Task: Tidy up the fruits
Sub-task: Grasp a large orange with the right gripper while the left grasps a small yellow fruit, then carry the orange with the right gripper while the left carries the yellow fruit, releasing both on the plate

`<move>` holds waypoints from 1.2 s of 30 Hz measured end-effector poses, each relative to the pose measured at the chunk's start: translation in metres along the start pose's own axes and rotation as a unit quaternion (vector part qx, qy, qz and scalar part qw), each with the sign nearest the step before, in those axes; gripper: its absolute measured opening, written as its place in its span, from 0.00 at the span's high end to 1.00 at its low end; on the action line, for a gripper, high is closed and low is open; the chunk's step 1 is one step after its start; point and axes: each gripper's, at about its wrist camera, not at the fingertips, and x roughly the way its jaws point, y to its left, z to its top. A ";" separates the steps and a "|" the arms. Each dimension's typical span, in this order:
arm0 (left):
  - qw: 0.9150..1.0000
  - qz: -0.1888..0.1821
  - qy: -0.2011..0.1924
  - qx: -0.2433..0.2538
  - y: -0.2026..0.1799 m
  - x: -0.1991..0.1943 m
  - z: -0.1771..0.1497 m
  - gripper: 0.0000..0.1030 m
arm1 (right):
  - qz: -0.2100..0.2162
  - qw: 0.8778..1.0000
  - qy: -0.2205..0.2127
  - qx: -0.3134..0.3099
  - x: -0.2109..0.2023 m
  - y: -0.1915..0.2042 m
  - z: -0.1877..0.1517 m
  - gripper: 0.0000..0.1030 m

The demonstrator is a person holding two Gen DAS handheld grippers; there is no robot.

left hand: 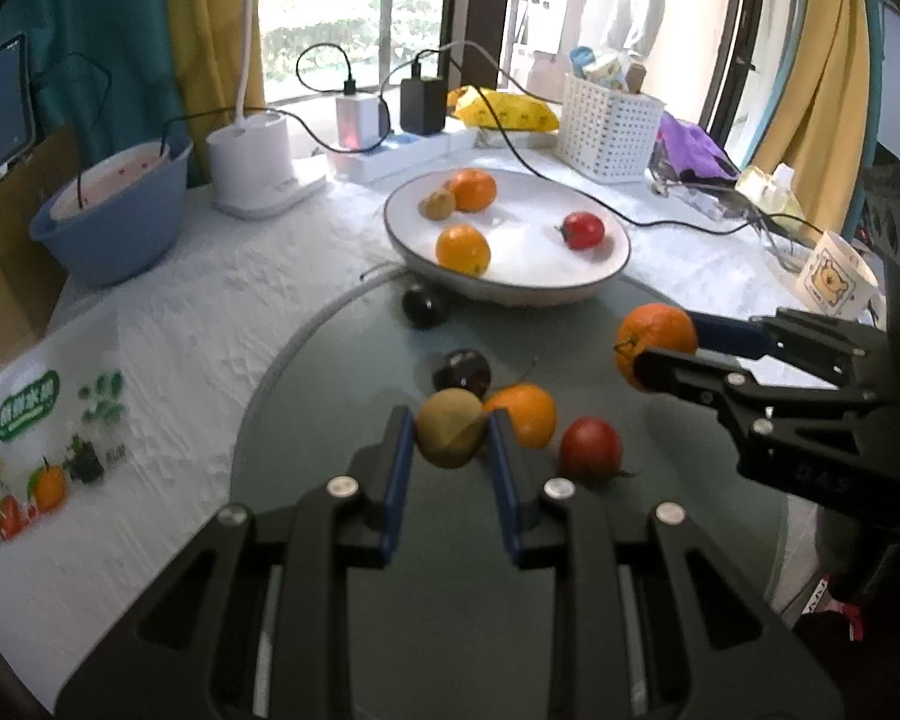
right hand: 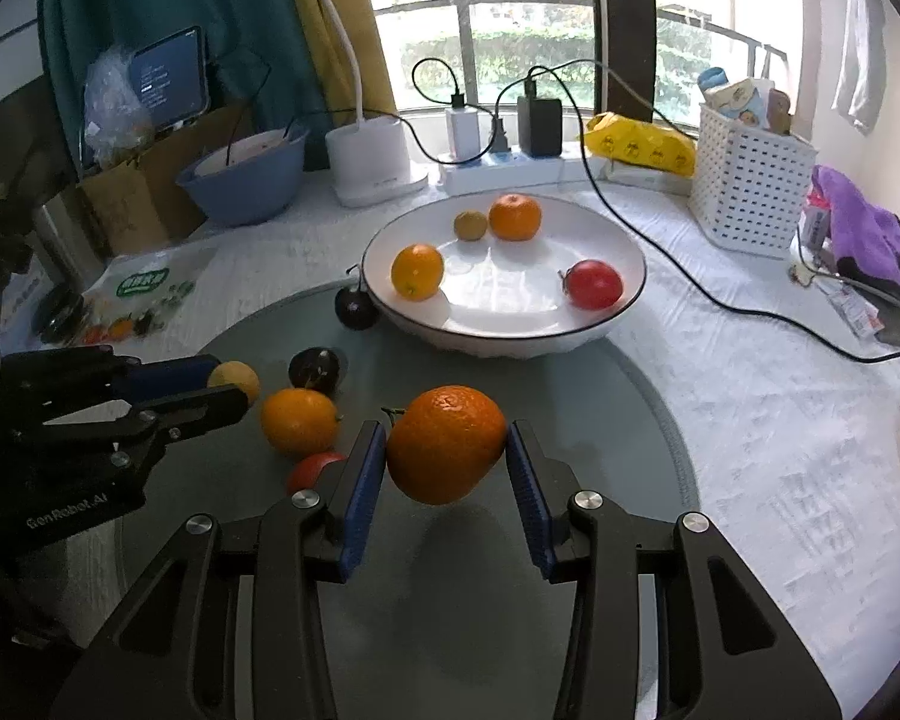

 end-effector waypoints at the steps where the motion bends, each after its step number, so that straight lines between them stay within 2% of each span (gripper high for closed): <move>1: 1.000 0.001 -0.002 0.001 0.000 -0.001 0.002 0.75 | -0.001 1.000 -0.002 0.000 -0.001 -0.001 0.001 0.57; 10: 1.000 0.001 -0.016 0.006 -0.005 -0.004 0.020 0.74 | -0.008 1.000 -0.011 0.003 -0.007 -0.014 0.009 0.57; 23: 1.000 -0.001 -0.017 0.019 -0.011 0.007 0.045 0.74 | -0.009 1.000 -0.023 0.017 -0.006 -0.034 0.022 0.57; 36: 1.000 -0.002 -0.022 0.020 -0.007 0.026 0.073 0.74 | 0.008 0.999 -0.033 0.013 0.008 -0.037 0.044 0.57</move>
